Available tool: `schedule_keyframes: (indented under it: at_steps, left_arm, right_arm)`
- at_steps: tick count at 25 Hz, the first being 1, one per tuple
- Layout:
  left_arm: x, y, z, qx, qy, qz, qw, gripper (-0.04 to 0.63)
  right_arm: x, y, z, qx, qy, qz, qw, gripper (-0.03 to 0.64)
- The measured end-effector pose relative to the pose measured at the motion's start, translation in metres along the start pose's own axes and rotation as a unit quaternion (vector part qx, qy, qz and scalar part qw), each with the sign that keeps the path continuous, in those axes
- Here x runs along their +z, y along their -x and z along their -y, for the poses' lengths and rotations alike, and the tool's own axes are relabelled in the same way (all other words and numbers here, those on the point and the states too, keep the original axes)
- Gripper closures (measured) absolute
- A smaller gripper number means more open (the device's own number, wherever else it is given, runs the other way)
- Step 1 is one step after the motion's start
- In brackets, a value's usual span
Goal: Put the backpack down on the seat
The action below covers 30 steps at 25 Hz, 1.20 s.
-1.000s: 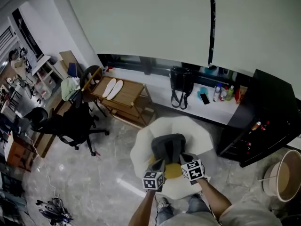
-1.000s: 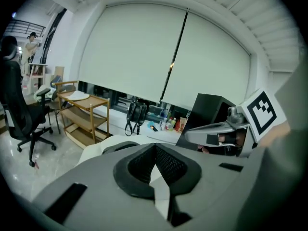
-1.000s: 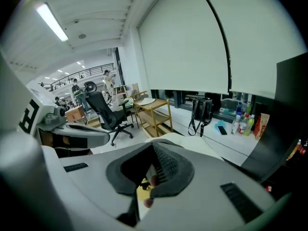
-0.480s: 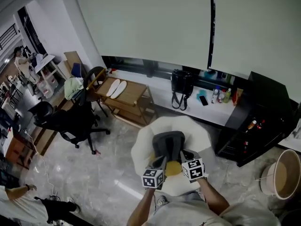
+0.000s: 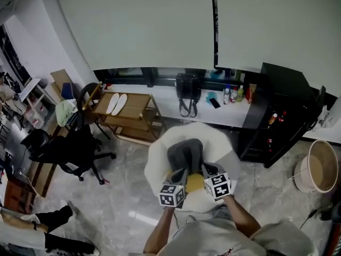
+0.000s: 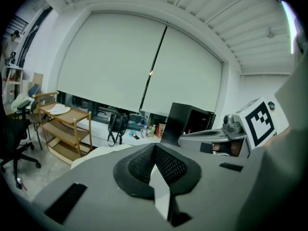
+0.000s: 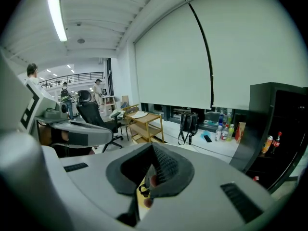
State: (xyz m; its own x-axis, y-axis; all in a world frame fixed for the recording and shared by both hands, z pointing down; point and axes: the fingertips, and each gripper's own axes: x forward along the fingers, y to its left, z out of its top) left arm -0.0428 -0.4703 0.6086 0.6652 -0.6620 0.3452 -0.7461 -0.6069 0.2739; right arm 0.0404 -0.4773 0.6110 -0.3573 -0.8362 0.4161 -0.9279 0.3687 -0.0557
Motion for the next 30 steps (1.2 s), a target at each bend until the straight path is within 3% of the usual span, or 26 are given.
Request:
schedule_keyframes:
  at_steps: [9, 18, 30]
  left_arm:
    - [-0.009, 0.034, -0.005, -0.043, -0.016, -0.009, 0.9989, 0.565]
    - [-0.025, 0.061, 0.005, -0.033, -0.004, -0.007, 0.9994, 0.565]
    - [-0.054, 0.087, 0.079, -0.033, -0.018, -0.012, 0.9992, 0.565]
  right_arm:
    - [-0.003, 0.019, -0.056, -0.026, -0.004, 0.006, 1.0, 0.589]
    - [-0.01, 0.034, -0.074, -0.015, -0.002, 0.007, 1.0, 0.589]
    - [-0.039, 0.112, -0.076, -0.003, 0.005, 0.013, 1.0, 0.589]
